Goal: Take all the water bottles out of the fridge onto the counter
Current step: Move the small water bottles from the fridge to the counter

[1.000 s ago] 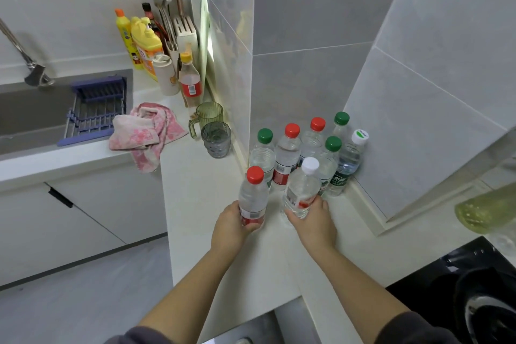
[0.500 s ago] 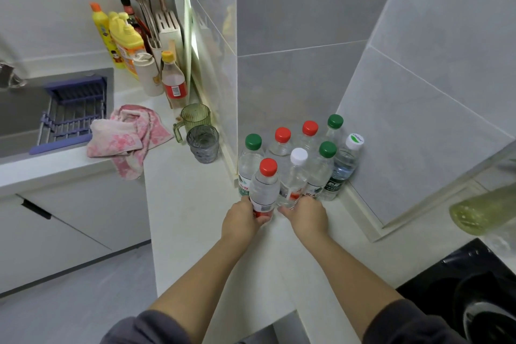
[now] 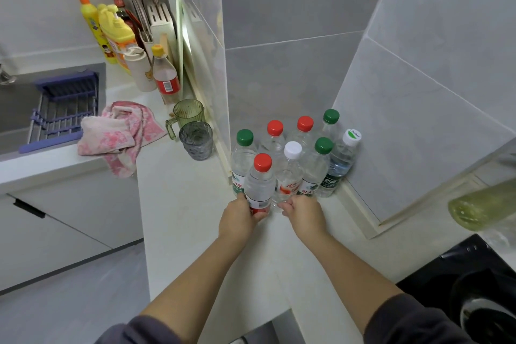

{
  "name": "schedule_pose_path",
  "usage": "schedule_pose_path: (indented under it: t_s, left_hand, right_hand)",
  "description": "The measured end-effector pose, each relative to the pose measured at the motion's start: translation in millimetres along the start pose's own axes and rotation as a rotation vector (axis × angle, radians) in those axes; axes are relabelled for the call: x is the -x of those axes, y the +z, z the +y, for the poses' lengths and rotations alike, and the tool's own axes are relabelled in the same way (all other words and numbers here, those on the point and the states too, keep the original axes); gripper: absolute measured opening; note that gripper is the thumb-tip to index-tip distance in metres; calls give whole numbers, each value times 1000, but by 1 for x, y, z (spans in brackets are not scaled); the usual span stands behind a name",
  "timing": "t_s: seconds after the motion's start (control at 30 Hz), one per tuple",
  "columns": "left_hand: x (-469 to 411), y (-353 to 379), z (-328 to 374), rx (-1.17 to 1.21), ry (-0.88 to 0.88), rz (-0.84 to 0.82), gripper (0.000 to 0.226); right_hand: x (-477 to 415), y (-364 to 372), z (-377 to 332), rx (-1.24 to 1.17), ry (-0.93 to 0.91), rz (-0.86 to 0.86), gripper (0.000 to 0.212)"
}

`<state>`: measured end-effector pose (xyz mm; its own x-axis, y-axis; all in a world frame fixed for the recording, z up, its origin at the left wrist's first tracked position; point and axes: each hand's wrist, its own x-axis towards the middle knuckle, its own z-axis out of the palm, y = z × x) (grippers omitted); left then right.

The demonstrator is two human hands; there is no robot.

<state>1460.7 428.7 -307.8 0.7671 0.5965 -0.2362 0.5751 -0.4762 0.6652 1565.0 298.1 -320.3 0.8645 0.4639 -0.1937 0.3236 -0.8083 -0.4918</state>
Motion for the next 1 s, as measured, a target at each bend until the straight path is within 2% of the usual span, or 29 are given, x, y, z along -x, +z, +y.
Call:
schedule_pose_path:
  t_s: [0.17,0.27,0.37,0.53,0.7,1.0]
  left_hand:
    - [3,-3,-3,-44,8,-40,61]
    - [3,-9,-6,-76,-79,-99,91]
    - [-2,-13,-7,-32,-94,-140,116]
    - [-11,-10,-5,89,-62,-182,122]
    - [-15,-9,-2,141,-45,-220,115]
    - [-14,-11,-6,54,14,-227,124]
  right_hand:
    - [7,-20,8,215,-107,-14,40]
    - [3,-40,21,461,-117,-31,52]
    - [-6,-53,28,667,-245,-87,67]
    - [-21,-53,14,804,-430,-121,63]
    - [-26,-50,15,865,-437,-99,68]
    - [-23,-53,15,882,-476,-121,64]
